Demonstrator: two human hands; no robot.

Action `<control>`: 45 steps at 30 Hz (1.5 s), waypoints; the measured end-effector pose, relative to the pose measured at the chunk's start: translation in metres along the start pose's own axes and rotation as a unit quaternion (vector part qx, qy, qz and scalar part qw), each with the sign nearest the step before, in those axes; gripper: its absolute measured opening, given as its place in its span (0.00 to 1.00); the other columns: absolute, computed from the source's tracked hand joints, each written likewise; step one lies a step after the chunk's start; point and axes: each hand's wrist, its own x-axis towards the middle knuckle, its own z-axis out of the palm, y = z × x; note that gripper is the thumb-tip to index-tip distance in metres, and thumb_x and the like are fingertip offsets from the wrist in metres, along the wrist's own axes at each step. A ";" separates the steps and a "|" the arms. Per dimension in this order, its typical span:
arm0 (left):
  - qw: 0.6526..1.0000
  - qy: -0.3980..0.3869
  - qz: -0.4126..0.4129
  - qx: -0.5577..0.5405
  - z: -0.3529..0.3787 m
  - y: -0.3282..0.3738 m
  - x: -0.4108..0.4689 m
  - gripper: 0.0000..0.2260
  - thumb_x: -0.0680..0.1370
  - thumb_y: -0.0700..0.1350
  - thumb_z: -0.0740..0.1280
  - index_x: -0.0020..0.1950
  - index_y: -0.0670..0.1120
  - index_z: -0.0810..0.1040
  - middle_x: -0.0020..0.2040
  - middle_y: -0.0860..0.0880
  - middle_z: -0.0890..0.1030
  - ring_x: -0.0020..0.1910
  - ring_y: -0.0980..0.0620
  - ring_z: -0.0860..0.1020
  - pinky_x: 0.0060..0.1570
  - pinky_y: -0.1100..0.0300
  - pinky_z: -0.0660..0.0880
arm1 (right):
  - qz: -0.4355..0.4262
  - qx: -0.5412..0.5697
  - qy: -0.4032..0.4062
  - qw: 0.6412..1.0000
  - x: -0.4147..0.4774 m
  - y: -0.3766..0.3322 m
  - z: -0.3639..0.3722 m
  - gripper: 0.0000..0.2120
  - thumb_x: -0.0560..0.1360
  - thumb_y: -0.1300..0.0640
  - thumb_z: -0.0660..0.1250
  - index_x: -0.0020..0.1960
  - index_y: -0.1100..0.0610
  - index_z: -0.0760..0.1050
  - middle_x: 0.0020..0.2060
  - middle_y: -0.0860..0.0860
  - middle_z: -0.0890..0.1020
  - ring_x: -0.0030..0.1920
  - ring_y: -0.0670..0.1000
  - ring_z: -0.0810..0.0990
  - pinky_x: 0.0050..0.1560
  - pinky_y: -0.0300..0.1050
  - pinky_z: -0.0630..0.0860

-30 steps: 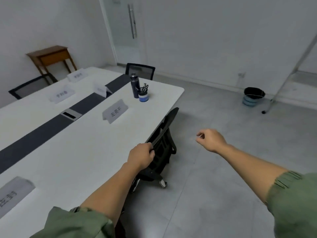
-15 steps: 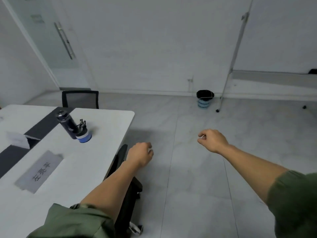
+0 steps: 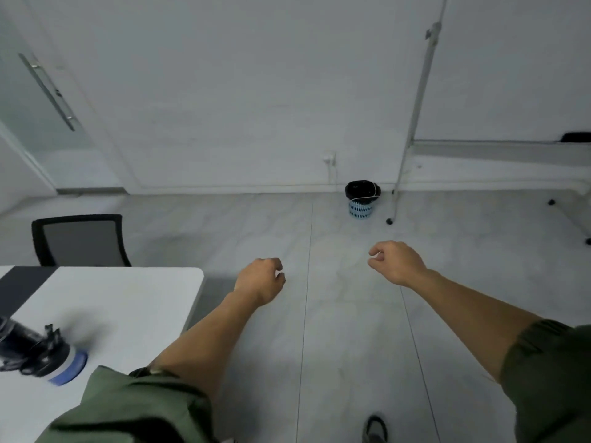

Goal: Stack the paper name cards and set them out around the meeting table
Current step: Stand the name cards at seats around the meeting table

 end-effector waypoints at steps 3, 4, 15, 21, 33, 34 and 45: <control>1.000 0.009 -0.025 -0.003 -0.002 0.003 0.061 0.16 0.80 0.50 0.60 0.66 0.48 0.75 0.59 0.46 0.80 0.61 0.45 0.75 0.54 0.54 0.72 | -0.021 -0.008 -0.007 1.000 0.074 0.003 -0.007 0.15 0.76 0.50 0.66 0.61 0.53 0.78 0.54 0.50 0.83 0.55 0.54 0.79 0.55 0.47 0.76; 0.999 0.010 -0.036 -0.004 -0.009 0.004 0.088 0.16 0.80 0.50 0.60 0.66 0.49 0.75 0.59 0.46 0.80 0.61 0.45 0.75 0.54 0.54 0.72 | -0.029 -0.015 -0.014 0.999 0.106 -0.001 -0.016 0.15 0.76 0.50 0.66 0.61 0.53 0.78 0.54 0.50 0.83 0.55 0.54 0.79 0.55 0.47 0.76; 0.981 0.031 -0.191 -0.027 -0.052 -0.092 0.242 0.16 0.80 0.50 0.60 0.66 0.49 0.75 0.60 0.45 0.79 0.59 0.43 0.76 0.53 0.54 0.73 | -0.172 -0.059 -0.083 0.980 0.356 -0.125 0.001 0.15 0.76 0.49 0.66 0.61 0.52 0.79 0.53 0.50 0.83 0.54 0.54 0.80 0.55 0.47 0.77; 0.971 0.024 -0.234 -0.035 -0.066 -0.185 0.331 0.16 0.79 0.50 0.60 0.65 0.49 0.75 0.60 0.44 0.80 0.59 0.42 0.77 0.54 0.53 0.74 | -0.209 -0.078 -0.117 0.968 0.467 -0.211 0.054 0.15 0.77 0.48 0.65 0.62 0.51 0.78 0.56 0.49 0.83 0.56 0.54 0.80 0.56 0.46 0.76; 0.958 0.034 -0.278 -0.058 -0.149 -0.358 0.507 0.16 0.80 0.51 0.61 0.66 0.48 0.74 0.61 0.43 0.78 0.60 0.42 0.76 0.55 0.53 0.73 | -0.239 -0.080 -0.132 0.959 0.680 -0.407 0.096 0.16 0.76 0.48 0.66 0.62 0.51 0.78 0.56 0.50 0.83 0.56 0.54 0.80 0.55 0.45 0.75; 0.957 0.034 -0.282 -0.058 -0.152 -0.372 0.519 0.16 0.80 0.51 0.61 0.66 0.48 0.75 0.61 0.43 0.78 0.60 0.42 0.76 0.55 0.53 0.73 | -0.246 -0.081 -0.140 0.956 0.695 -0.421 0.104 0.16 0.76 0.48 0.66 0.62 0.51 0.78 0.56 0.50 0.83 0.56 0.54 0.80 0.55 0.45 0.75; 0.909 0.073 -0.402 -0.081 -0.209 -0.552 0.672 0.15 0.80 0.51 0.61 0.64 0.49 0.75 0.58 0.44 0.80 0.58 0.43 0.77 0.55 0.53 0.74 | -0.348 -0.100 -0.186 0.913 0.916 -0.640 0.198 0.16 0.76 0.48 0.67 0.62 0.51 0.78 0.56 0.49 0.83 0.58 0.54 0.80 0.56 0.45 0.74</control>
